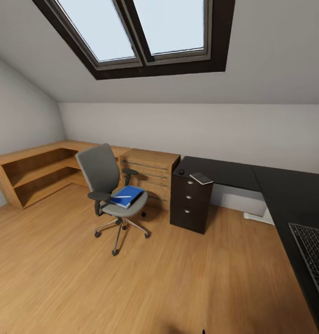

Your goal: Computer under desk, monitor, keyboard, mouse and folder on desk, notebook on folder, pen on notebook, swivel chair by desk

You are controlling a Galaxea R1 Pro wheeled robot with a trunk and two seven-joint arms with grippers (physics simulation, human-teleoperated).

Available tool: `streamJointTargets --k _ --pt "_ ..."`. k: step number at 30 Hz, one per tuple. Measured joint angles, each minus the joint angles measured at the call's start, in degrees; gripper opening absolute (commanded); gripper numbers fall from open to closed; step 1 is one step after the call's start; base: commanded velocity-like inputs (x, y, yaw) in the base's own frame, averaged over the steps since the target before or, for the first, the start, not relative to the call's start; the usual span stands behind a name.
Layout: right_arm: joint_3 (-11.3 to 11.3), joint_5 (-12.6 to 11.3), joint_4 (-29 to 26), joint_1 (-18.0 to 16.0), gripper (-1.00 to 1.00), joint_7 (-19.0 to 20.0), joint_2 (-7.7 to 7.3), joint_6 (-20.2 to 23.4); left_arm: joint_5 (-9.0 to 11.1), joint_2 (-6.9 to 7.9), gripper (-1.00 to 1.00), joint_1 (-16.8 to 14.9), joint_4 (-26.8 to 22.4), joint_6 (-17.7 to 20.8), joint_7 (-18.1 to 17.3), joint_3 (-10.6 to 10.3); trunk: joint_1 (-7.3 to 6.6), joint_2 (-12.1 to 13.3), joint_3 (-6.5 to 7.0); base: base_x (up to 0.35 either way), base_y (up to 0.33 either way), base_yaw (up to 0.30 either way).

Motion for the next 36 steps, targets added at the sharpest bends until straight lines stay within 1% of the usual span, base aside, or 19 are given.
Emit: streamJointTargets --k 4,8,12,24,36 --pt "-0.1 0.1 0.0 -0.2 1.0 0.0 -0.07 -0.1 0.0 -0.03 1.0 0.0 0.0 0.0 0.0 0.0 0.0 0.0 -0.21 0.33 0.0 0.21" --pt "0.0 0.3 0.1 -0.2 1.0 0.0 -0.1 -2.2 0.0 -0.04 1.0 0.0 0.0 0.0 0.0 -0.1 0.0 0.0 -0.3 0.33 0.0 0.054" --pt "0.0 0.4 0.2 -0.2 1.0 0.0 -0.13 -2.9 0.0 -0.04 1.0 0.0 0.0 0.0 0.0 -0.1 0.0 0.0 -0.32 0.33 0.0 0.012" --pt "-0.1 0.3 0.2 -0.2 1.0 0.0 -0.14 -3.1 0.0 -0.04 1.0 0.0 0.0 0.0 0.0 -0.1 0.0 0.0 -0.32 0.33 -0.027 0.001" --pt "-0.1 0.3 0.1 -0.2 1.0 0.1 -0.05 -3.1 0.0 -0.04 1.0 0.0 0.1 0.0 0.0 -0.1 0.0 0.0 -0.32 0.321 -0.106 0.0"
